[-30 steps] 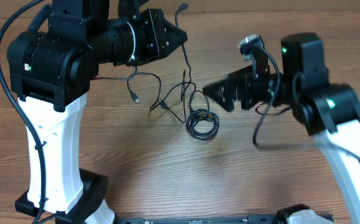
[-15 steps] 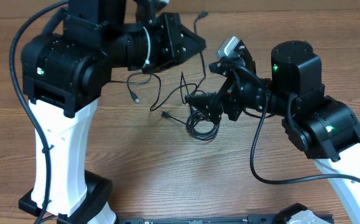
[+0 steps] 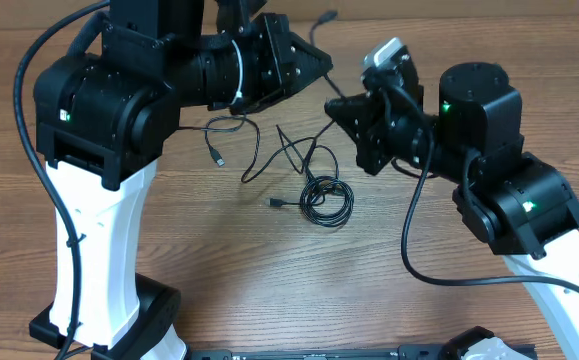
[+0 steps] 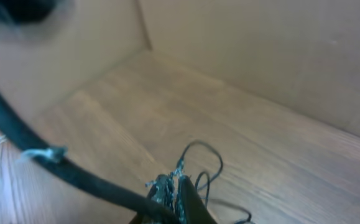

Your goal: Untangle cables

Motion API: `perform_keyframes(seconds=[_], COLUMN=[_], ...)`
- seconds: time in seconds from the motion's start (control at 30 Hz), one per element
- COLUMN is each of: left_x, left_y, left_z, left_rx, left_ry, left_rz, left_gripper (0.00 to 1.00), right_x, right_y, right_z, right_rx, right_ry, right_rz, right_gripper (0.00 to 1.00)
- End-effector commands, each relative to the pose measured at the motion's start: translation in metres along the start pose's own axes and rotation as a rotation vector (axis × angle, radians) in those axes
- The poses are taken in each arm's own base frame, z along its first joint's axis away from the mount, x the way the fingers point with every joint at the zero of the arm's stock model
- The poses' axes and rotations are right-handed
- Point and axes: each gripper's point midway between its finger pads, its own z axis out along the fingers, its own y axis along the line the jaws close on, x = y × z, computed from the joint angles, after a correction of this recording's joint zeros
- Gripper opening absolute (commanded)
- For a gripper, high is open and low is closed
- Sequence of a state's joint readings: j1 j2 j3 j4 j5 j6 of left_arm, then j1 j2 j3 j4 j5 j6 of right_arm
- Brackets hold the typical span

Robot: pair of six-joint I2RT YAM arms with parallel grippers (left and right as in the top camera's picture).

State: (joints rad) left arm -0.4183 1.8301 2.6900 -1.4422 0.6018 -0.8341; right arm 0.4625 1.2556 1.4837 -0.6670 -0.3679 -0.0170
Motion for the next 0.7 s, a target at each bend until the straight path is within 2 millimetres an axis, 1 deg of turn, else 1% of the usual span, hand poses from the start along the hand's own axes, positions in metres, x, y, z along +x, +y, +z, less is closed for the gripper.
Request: perform_keyframes(seconds=[0.0, 0.03, 0.07, 0.13, 0.2, 0.3, 0.4, 0.47, 0.53, 0.67], left_x=[-0.017, -0.02, -0.021, -0.024, -0.026, -0.029, -0.025, -0.021, -0.013, 0.009], left_y=[0.029, 0.039, 0.048, 0.063, 0.075, 0.086, 0.092, 0.095, 0.088, 0.076], left_z=[-0.015, -0.017, -0.02, -0.026, -0.031, -0.037, -0.039, -0.039, -0.033, -0.015], left_rx=[-0.181, -0.232, -0.279, -0.363, -0.427, -0.49, -0.522, -0.534, -0.498, -0.393], left_ry=[-0.147, -0.17, -0.189, -0.22, -0.246, -0.271, -0.261, -0.238, -0.164, -0.001], left_rz=[0.043, 0.041, 0.033, 0.019, 0.012, 0.007, -0.001, 0.017, 0.125, 0.257], left_gripper=[0.57, 0.7, 0.77, 0.86, 1.0, 1.0, 1.0, 1.0, 1.0, 1.0], right_x=[-0.045, -0.055, -0.067, -0.089, -0.109, -0.137, -0.159, -0.169, -0.173, -0.174], right_y=[0.003, 0.005, 0.007, 0.011, 0.015, 0.022, 0.03, 0.033, 0.036, 0.036], right_z=[-0.026, -0.034, -0.044, -0.067, -0.091, -0.129, -0.161, -0.178, -0.186, -0.186], right_rx=[0.037, 0.039, 0.042, 0.049, 0.061, 0.075, 0.072, 0.071, 0.063, 0.041], right_ry=[-0.176, -0.222, -0.278, -0.383, -0.488, -0.648, -0.784, -0.851, -0.884, -0.887], right_rz=[0.101, 0.112, 0.125, 0.134, 0.138, 0.125, 0.107, 0.107, 0.102, 0.146], right_gripper=[0.04, 0.04, 0.04, 0.04, 0.04, 0.04, 0.04, 0.04, 0.04, 0.04])
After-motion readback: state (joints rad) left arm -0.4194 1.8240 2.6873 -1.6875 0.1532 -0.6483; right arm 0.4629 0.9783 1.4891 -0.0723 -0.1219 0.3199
